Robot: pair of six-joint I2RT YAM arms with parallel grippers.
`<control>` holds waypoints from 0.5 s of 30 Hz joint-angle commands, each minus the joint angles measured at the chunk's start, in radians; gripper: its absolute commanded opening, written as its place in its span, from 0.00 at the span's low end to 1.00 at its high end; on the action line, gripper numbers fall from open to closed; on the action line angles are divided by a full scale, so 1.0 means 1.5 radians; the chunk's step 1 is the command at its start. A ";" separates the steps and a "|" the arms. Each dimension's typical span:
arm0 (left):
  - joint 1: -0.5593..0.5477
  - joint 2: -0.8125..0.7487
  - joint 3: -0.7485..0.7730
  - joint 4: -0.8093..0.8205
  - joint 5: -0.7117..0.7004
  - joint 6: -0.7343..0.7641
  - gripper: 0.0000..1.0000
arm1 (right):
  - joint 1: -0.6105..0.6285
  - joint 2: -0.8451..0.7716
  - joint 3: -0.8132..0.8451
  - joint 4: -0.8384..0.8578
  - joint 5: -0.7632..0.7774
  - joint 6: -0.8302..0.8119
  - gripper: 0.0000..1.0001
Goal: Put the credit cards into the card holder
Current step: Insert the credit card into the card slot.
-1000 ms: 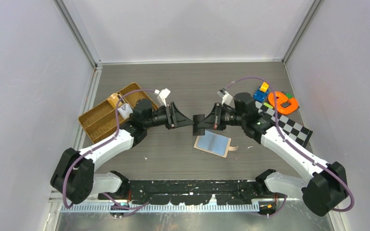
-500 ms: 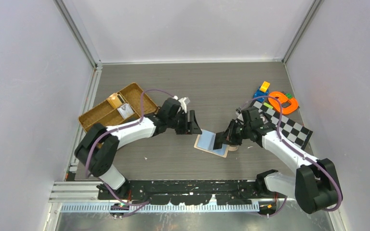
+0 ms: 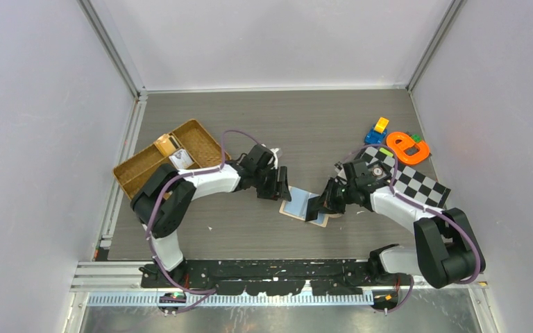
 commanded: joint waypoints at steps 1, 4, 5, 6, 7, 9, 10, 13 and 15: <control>-0.002 0.014 0.026 -0.013 -0.004 0.019 0.57 | -0.002 -0.001 -0.004 0.066 -0.035 -0.016 0.01; -0.003 0.022 0.028 -0.013 -0.005 0.020 0.57 | -0.003 -0.002 -0.007 0.074 -0.035 -0.017 0.01; -0.003 0.024 0.028 -0.013 -0.004 0.020 0.57 | -0.002 -0.001 -0.007 0.074 -0.034 -0.020 0.01; -0.003 0.025 0.028 -0.013 -0.004 0.020 0.57 | -0.002 0.003 -0.007 0.074 -0.034 -0.019 0.01; -0.004 0.026 0.028 -0.013 -0.003 0.021 0.57 | -0.002 0.008 -0.008 0.076 -0.034 -0.019 0.00; -0.004 0.026 0.027 -0.013 -0.003 0.021 0.56 | -0.003 0.018 -0.010 0.080 -0.033 -0.019 0.00; -0.004 0.026 0.027 -0.013 -0.004 0.021 0.56 | -0.002 0.020 -0.010 0.080 -0.032 -0.018 0.01; -0.004 0.025 0.026 -0.014 -0.007 0.023 0.56 | -0.003 0.022 -0.013 0.082 -0.028 -0.015 0.00; -0.004 0.027 0.026 -0.018 -0.012 0.026 0.54 | -0.002 0.021 -0.015 0.082 -0.026 -0.012 0.00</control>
